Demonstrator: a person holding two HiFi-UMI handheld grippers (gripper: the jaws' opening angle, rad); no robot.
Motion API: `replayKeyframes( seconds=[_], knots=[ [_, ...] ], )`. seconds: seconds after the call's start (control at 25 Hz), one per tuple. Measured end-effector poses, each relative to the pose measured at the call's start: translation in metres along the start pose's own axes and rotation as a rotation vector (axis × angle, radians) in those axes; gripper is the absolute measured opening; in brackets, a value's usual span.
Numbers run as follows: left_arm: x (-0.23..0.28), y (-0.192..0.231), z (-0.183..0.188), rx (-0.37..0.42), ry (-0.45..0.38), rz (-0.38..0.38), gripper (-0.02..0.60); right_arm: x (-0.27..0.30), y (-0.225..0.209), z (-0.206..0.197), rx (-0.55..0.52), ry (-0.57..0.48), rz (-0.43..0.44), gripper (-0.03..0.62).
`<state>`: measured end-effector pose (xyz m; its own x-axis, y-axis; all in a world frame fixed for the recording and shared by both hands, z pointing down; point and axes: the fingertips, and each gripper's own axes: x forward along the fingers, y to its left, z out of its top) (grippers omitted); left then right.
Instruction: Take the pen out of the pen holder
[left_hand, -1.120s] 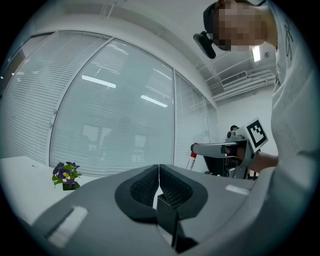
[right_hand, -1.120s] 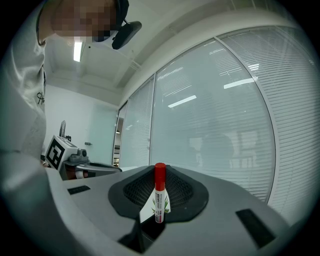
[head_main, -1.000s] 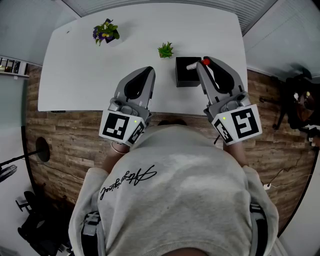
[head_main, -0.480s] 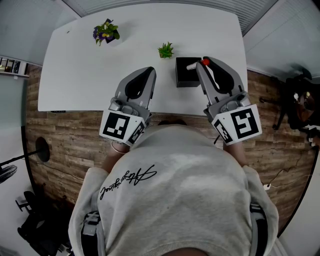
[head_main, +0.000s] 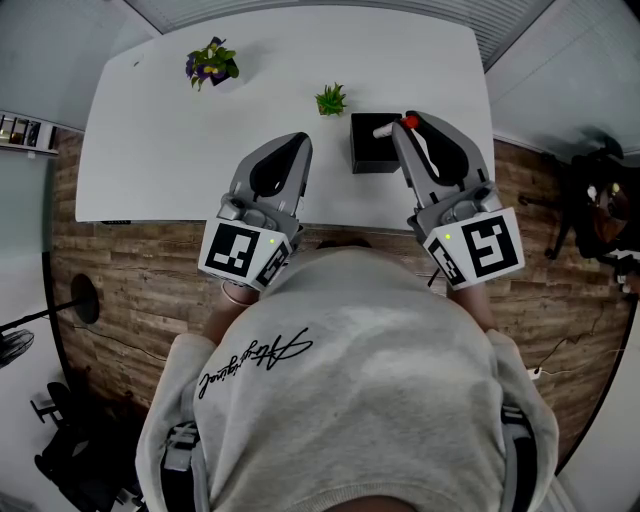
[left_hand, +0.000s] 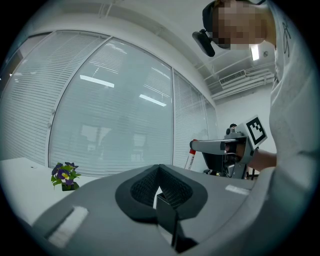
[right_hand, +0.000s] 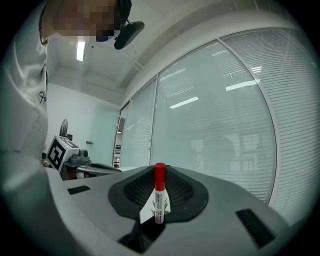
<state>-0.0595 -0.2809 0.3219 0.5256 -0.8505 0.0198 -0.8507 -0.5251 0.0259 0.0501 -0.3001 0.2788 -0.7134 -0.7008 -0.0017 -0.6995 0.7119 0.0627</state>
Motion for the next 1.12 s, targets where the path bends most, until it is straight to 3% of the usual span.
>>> replayKeyframes(
  seconds=[1.12],
  knots=[
    [-0.0038, -0.0027, -0.0004, -0.002, 0.001, -0.004, 0.000, -0.0031, 0.0022, 0.0051, -0.019, -0.010, 0.005, 0.060]
  ],
)
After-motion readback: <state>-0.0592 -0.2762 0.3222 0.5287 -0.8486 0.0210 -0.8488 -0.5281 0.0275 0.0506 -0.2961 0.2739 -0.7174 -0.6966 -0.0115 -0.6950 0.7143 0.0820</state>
